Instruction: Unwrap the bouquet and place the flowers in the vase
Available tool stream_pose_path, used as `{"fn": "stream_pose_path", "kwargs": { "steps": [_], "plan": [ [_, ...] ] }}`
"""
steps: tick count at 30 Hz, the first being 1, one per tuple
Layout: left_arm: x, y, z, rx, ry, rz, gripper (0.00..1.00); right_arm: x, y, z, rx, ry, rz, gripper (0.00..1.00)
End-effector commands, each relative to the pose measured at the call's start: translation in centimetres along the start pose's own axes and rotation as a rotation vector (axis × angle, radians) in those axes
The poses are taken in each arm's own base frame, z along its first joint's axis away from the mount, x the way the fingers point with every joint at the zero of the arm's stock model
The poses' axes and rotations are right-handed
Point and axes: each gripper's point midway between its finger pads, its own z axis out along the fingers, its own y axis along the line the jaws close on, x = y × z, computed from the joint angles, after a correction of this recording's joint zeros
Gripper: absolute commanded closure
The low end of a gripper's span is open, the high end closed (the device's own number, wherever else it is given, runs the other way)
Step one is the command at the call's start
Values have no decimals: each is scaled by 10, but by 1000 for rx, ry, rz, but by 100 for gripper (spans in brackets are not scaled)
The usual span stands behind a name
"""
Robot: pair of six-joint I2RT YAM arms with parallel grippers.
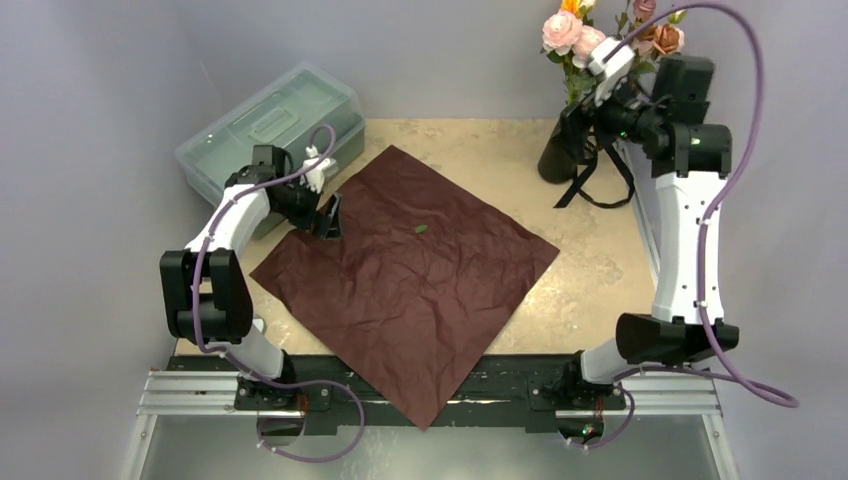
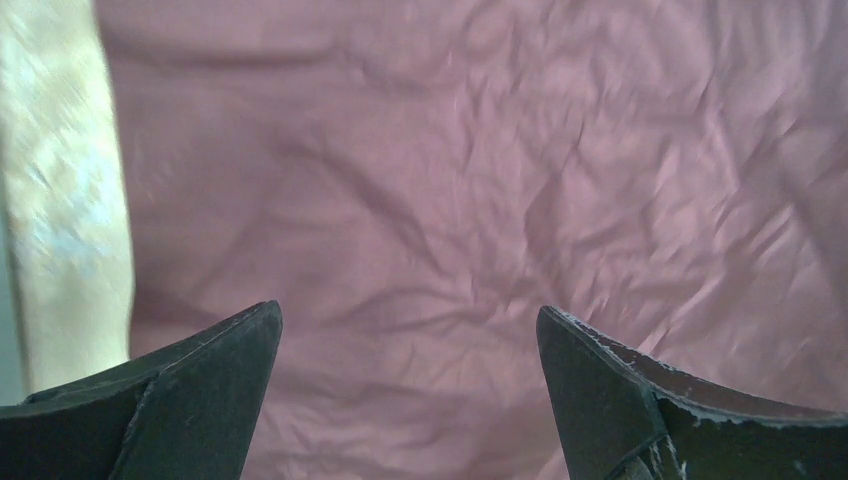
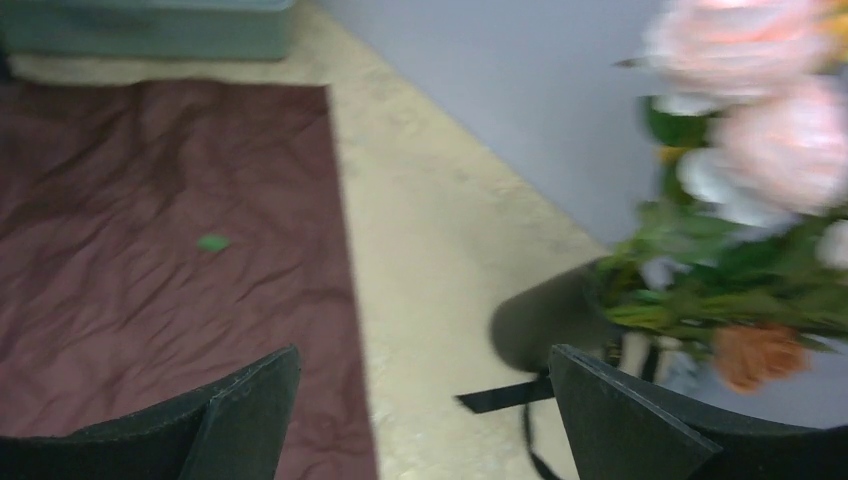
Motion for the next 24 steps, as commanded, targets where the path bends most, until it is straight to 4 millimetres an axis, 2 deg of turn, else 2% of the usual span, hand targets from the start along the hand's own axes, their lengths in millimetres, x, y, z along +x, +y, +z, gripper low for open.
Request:
{"fn": "stream_pose_path", "kwargs": {
  "steps": [1, 3, 5, 9, 13, 19, 24],
  "plan": [
    [59, 9, -15, -59, 191, 151, 0, 63, 106, 26, -359, 191, -20, 2],
    [77, 18, -14, -99, 249, 174, 0, 90, 132, 46, -415, 253, -43, 2],
    [91, 23, -12, -106, 300, 193, 0, 116, 149, 66, -464, 299, -77, 2],
    [101, 27, -5, -111, 320, 199, 0, 157, 167, 109, -524, 366, -101, 3],
    [108, 28, 5, -118, 323, 185, 0, 191, 172, 143, -536, 410, -116, 6],
    [119, 23, 27, -127, 339, 230, 1, 238, 174, 169, -513, 483, -136, 7],
    [115, 17, 48, -111, 346, 254, 1, 270, 182, 179, -543, 535, -125, 9]
  ]
}}
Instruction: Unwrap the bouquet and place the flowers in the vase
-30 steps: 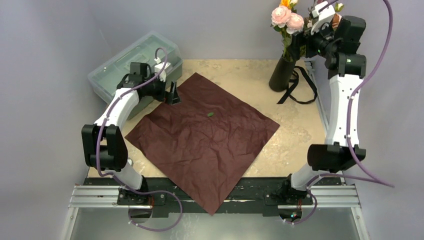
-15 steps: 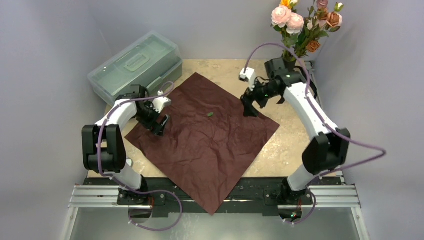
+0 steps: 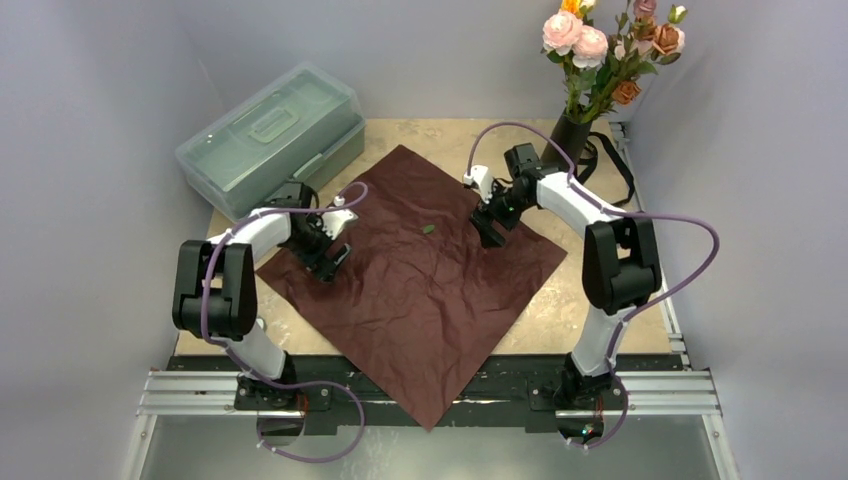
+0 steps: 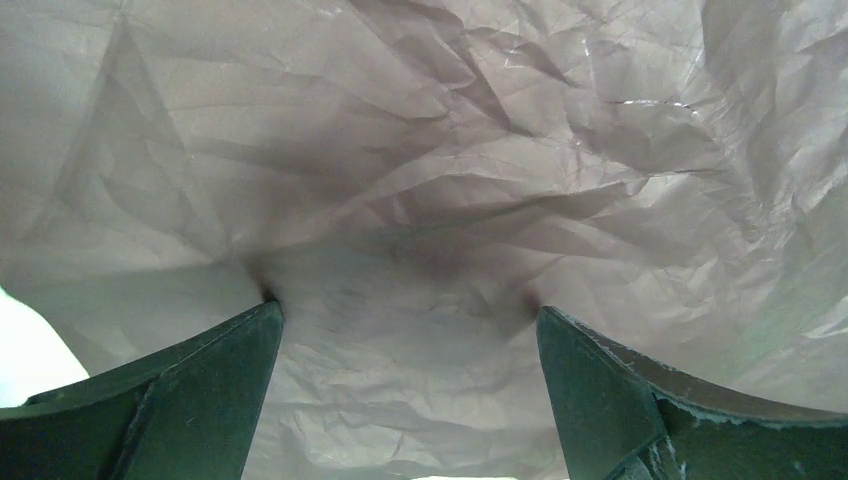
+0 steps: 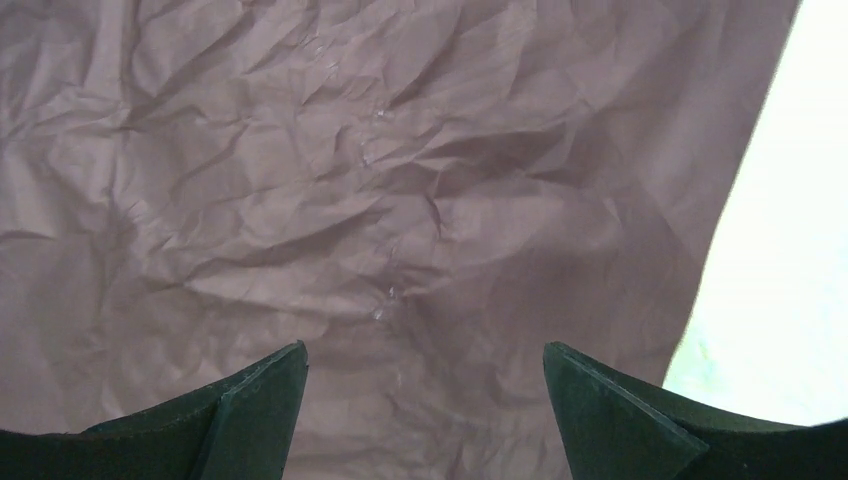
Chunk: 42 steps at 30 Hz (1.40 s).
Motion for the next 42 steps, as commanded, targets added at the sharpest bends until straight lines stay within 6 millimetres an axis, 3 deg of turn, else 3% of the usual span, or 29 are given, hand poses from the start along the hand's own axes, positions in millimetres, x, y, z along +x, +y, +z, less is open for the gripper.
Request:
{"fn": "stream_pose_path", "kwargs": {
  "steps": [1, 5, 12, 18, 24, 33, 38, 42],
  "plan": [
    [-23, 2, 16, -23, -40, 45, 1, 7, -12, 20, 25, 14, -37, 10],
    [-35, -3, 26, -16, -38, 64, 1, 27, -25, 25, 33, 54, 2, 11],
    [-55, 5, 39, -15, -69, 12, 1, 54, -70, 21, 119, 105, 41, 12],
    [-77, 3, 44, 12, -111, -19, 1, 52, -110, 18, 181, 109, 52, 12],
    [-102, -5, 52, 30, -146, -36, 1, 57, -126, 15, 226, 123, 59, 12],
    [-119, 9, 62, -2, -162, -80, 1, 64, -151, -7, 349, 139, 83, 9],
    [-133, 10, 46, -13, -211, -92, 0, 47, -166, -23, 394, 101, 69, 8],
    [-151, 7, 11, -24, -288, -99, 0, 21, -159, -49, 395, 27, 55, 7]
  ]
}}
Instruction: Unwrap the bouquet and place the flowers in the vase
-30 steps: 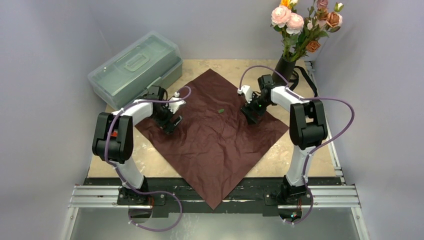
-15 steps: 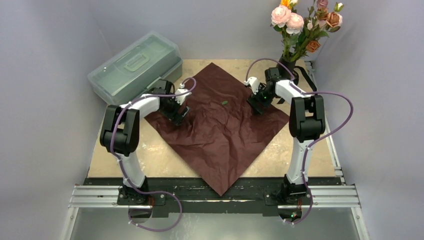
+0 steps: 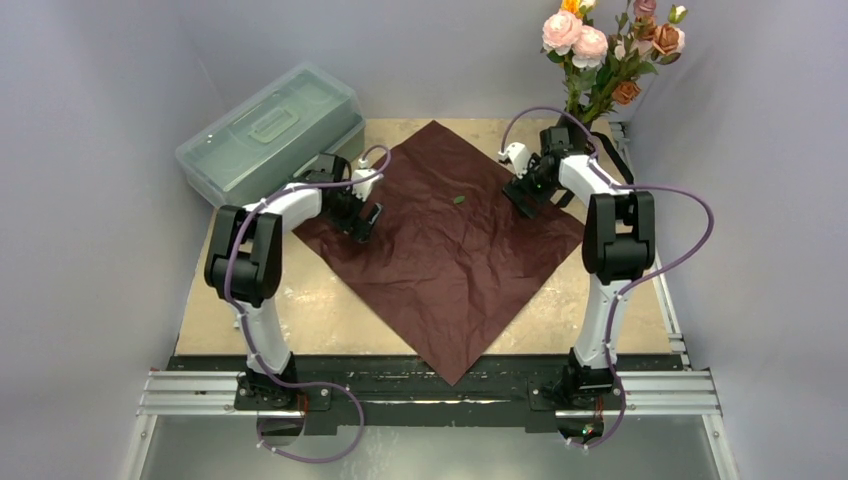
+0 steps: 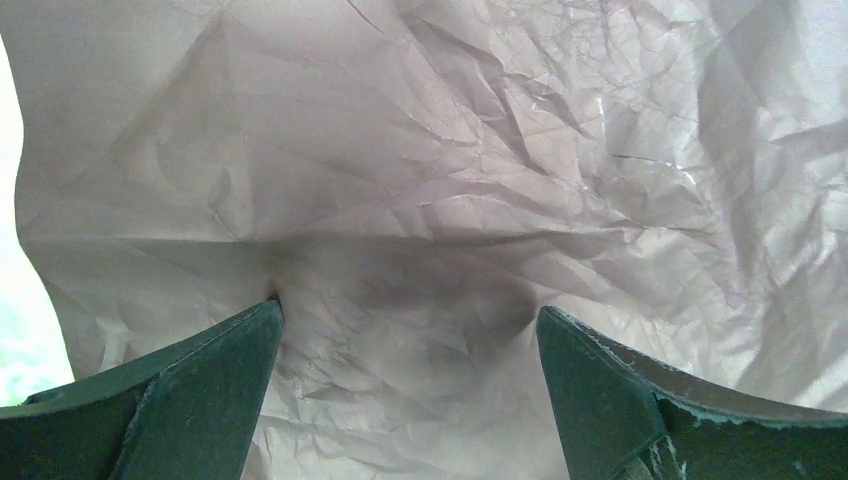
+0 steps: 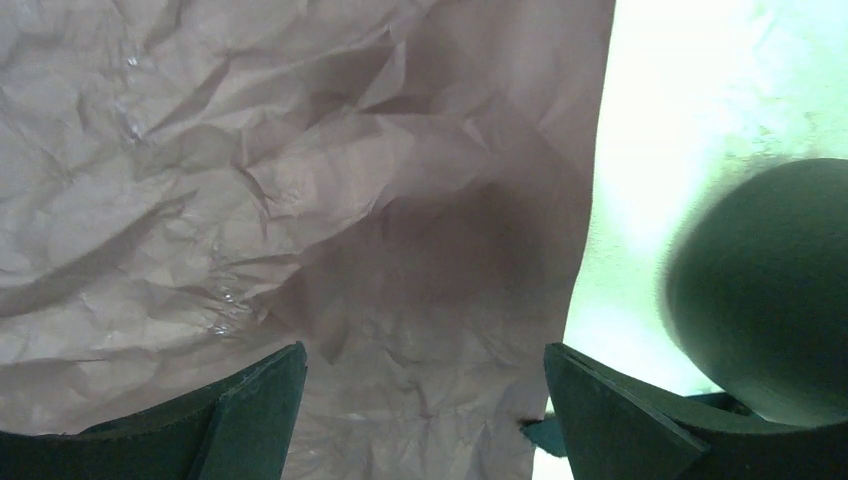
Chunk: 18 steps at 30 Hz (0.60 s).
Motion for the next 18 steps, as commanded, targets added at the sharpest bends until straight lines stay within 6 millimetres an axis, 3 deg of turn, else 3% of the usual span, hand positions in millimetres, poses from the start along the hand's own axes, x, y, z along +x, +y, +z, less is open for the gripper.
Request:
{"fn": "stream_pose_path", "kwargs": {
  "steps": [1, 5, 12, 18],
  "plan": [
    [-26, -18, -33, 54, -80, -41, 0, -44, -16, -55, 64, -135, -18, 7],
    [-49, -30, -72, 88, -154, -26, 0, -62, 0, -102, 35, -227, -5, 7],
    [-89, -39, -143, 140, -298, -61, 0, -104, 21, -205, 64, -454, 66, 5],
    [-107, -3, -205, 60, -402, -221, 0, -136, 37, -279, 74, -670, 183, 2]
  ]
}}
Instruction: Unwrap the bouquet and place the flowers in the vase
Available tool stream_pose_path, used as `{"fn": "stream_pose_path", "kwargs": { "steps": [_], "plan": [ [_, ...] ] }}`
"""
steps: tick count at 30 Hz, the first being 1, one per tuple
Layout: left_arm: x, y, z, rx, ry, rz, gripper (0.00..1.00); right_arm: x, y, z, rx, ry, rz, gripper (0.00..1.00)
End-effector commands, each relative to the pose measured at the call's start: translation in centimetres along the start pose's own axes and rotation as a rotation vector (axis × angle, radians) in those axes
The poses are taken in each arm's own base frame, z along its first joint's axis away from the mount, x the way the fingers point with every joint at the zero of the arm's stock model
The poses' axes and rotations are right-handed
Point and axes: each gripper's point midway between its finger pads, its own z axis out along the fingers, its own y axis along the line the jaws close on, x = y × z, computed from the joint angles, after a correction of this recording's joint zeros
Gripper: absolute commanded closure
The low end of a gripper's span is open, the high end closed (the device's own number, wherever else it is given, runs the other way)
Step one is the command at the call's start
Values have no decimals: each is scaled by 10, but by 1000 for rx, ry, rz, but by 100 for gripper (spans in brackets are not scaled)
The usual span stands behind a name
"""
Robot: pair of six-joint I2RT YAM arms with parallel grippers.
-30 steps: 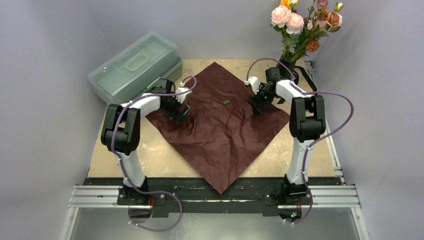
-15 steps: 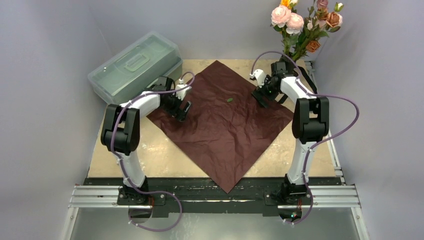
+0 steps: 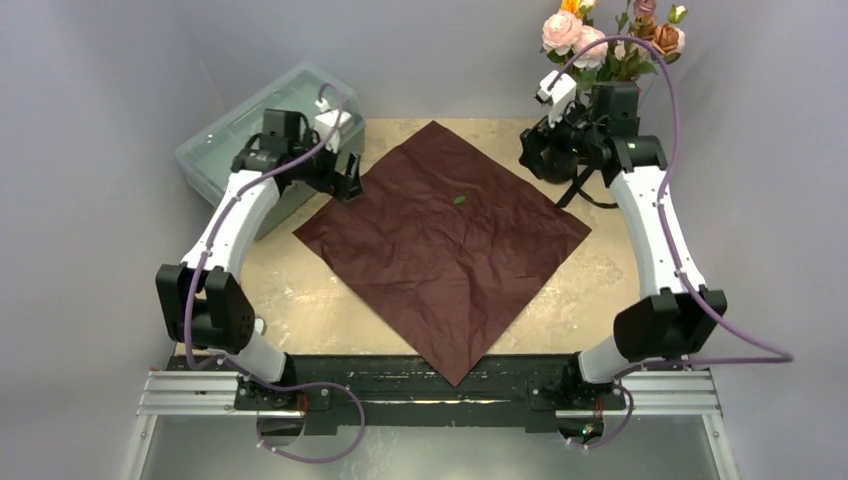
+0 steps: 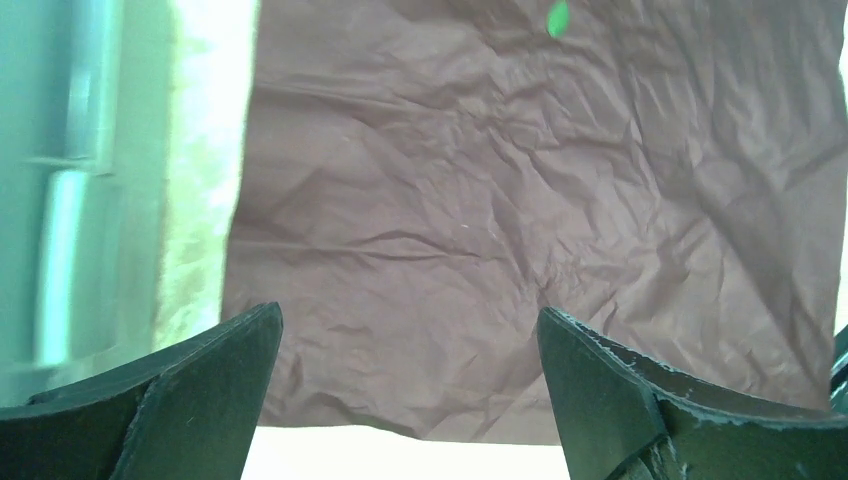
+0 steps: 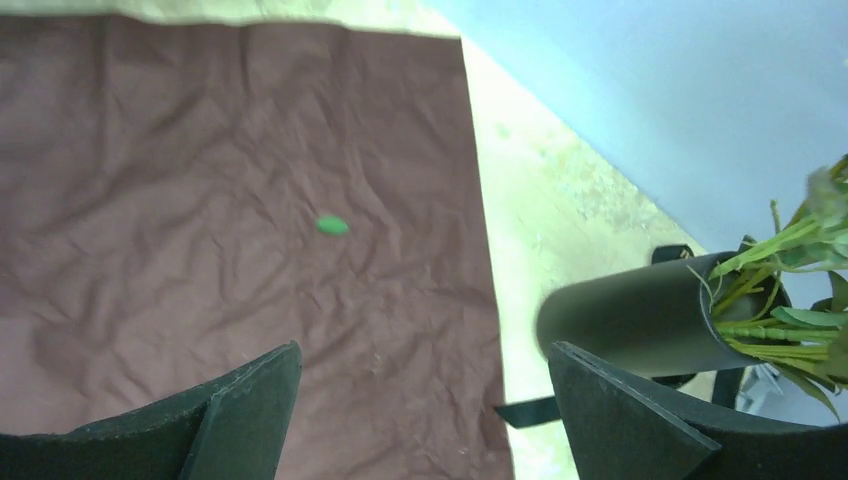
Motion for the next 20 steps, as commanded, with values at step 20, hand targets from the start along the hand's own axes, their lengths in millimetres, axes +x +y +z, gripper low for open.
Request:
{"fn": "stream_pose_path", "kwargs": {
  "steps": [20],
  "plan": [
    [10, 54, -104, -308, -50, -256, 0, -1, 29, -79, 130, -172, 358, 2]
  ]
}}
